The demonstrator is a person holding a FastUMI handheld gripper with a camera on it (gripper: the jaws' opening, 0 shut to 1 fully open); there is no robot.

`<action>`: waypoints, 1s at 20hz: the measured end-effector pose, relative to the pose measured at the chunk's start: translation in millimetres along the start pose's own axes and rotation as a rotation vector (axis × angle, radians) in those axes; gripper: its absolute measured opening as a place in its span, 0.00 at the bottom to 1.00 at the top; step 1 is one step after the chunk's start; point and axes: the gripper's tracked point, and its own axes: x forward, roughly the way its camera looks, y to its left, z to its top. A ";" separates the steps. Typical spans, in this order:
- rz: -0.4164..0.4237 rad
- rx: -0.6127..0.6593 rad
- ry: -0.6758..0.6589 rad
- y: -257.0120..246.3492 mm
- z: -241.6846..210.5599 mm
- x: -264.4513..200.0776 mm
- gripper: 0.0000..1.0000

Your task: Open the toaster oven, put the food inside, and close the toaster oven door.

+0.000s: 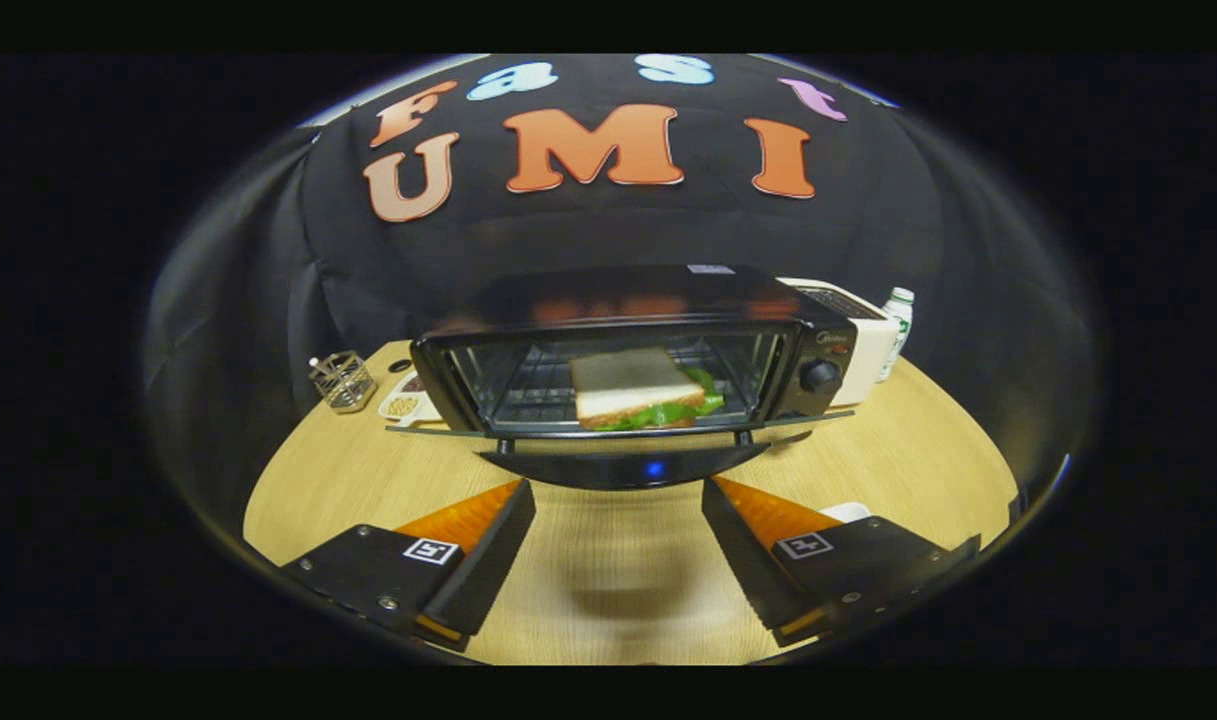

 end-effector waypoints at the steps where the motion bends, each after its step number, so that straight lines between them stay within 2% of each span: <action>1: 0.000 0.004 -0.010 -0.3 6.7 2.5 0.99; 11: 0.007 -0.006 -0.063 3.8 53.6 32.3 0.99; 16: 0.004 -0.029 -0.077 -5.2 64.9 11.2 0.99; 20: -0.010 -0.006 -0.142 -23.1 102.5 -20.5 0.99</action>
